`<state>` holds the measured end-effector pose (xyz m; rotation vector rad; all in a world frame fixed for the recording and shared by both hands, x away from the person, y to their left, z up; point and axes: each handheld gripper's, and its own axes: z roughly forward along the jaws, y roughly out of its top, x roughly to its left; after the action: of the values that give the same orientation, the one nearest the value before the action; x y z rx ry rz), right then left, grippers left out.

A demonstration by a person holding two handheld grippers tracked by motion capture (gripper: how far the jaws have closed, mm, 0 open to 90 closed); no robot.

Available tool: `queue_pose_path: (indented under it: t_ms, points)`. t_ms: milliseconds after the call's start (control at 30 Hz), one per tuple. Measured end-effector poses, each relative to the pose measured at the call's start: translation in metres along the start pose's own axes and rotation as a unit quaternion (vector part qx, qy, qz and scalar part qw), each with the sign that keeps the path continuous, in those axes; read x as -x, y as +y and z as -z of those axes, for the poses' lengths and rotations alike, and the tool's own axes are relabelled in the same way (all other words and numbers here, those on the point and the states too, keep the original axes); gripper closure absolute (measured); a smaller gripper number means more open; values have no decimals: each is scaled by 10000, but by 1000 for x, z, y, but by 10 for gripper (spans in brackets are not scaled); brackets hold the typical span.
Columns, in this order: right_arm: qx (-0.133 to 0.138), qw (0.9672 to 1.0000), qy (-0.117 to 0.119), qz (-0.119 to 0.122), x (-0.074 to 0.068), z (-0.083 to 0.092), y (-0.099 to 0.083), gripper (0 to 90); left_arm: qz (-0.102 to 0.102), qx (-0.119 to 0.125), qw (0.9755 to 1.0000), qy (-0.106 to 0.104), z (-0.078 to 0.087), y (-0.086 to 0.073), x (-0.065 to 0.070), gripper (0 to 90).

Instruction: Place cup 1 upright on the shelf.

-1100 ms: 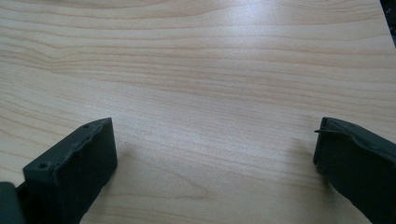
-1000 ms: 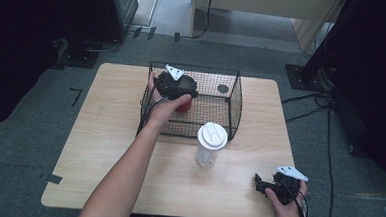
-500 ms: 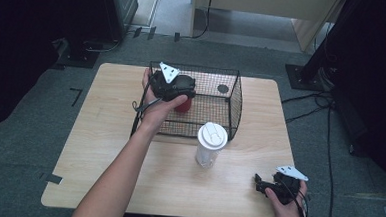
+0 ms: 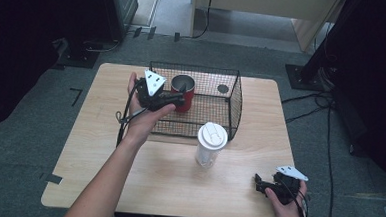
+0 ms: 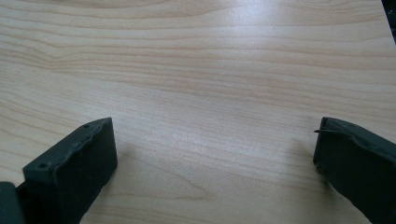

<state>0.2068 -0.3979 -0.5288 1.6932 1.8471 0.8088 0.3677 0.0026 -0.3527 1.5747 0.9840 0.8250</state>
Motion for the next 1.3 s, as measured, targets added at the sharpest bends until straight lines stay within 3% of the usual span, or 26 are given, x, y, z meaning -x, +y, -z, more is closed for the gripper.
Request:
queue_pose_path:
  t_ms: [167,333,633,1300]
  points:
    - [2,10000,0,-4,0,0,0,0,-32,87,10000,-36,20,-4,-1,0]
    - [1,10000,1,-3,0,0,0,0,-68,120,9999,64,34,-13,-5,0]
    - [2,10000,1,-4,0,0,0,0,170,84,9998,88,61,-38,-20,0]
    - [-3,10000,-4,10,0,0,0,0,377,-355,9984,228,107,-109,-62,0]
